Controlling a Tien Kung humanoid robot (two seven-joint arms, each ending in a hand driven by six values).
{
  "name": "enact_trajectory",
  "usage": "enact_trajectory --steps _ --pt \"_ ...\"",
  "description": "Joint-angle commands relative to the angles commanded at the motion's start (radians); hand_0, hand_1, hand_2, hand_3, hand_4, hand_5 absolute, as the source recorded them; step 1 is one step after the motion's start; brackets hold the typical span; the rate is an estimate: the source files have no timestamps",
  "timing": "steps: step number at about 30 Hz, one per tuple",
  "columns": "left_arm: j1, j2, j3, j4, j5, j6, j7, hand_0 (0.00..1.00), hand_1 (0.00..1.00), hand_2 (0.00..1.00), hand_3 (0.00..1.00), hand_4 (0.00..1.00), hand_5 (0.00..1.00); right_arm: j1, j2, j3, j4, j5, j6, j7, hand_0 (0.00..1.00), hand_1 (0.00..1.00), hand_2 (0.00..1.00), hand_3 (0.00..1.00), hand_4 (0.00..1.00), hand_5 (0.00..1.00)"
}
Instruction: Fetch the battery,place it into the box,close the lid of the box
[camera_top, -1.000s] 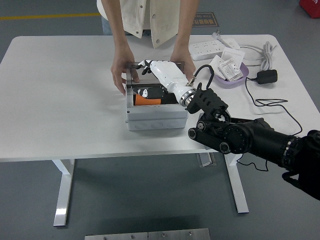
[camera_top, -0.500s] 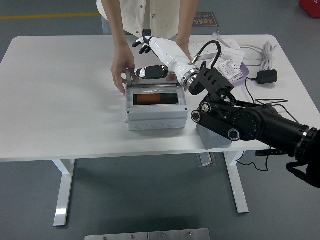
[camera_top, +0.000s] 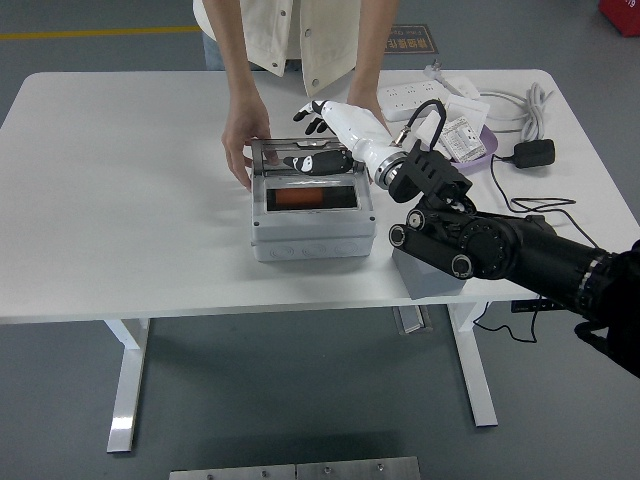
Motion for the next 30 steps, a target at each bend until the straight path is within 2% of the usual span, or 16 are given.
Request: enact_trajectory --steps 12,22,23,28,29,30 --pt "0.003 -0.003 -0.004 0.000 -0.011 0.005 -0.003 0.699 0.794 0.749 0.781 0.890 0.390 -0.028 -0.043 0.029 0.139 -0.154 0.015 -0.044 0.824 0.669 0.648 0.774 0.854 0.441" --pt "0.009 -0.008 -0.005 0.000 -0.018 0.007 -0.004 0.699 0.794 0.749 0.781 0.888 0.391 -0.070 -0.078 0.020 0.207 -0.213 0.040 -0.068 0.816 0.668 0.647 0.774 0.853 0.439" --pt "0.009 -0.008 -0.006 0.000 -0.018 0.007 -0.004 0.698 0.794 0.749 0.780 0.888 0.389 -0.076 -0.083 0.019 0.213 -0.217 0.044 -0.069 0.783 0.666 0.648 0.773 0.851 0.443" --pt "0.011 -0.009 -0.007 0.000 -0.021 0.009 -0.006 0.698 0.794 0.749 0.780 0.888 0.389 -0.094 -0.097 0.025 0.233 -0.234 0.051 -0.073 0.783 0.666 0.648 0.773 0.851 0.443" --pt "0.011 -0.009 -0.006 0.000 -0.022 0.009 -0.006 0.698 0.794 0.749 0.780 0.888 0.389 -0.098 -0.102 0.027 0.240 -0.238 0.052 -0.072 0.723 0.659 0.648 0.761 0.847 0.445" --pt "0.011 -0.009 -0.006 0.000 -0.023 0.010 -0.007 0.698 0.794 0.749 0.780 0.888 0.389 -0.101 -0.106 0.029 0.247 -0.242 0.052 -0.072 0.723 0.659 0.648 0.761 0.847 0.445"
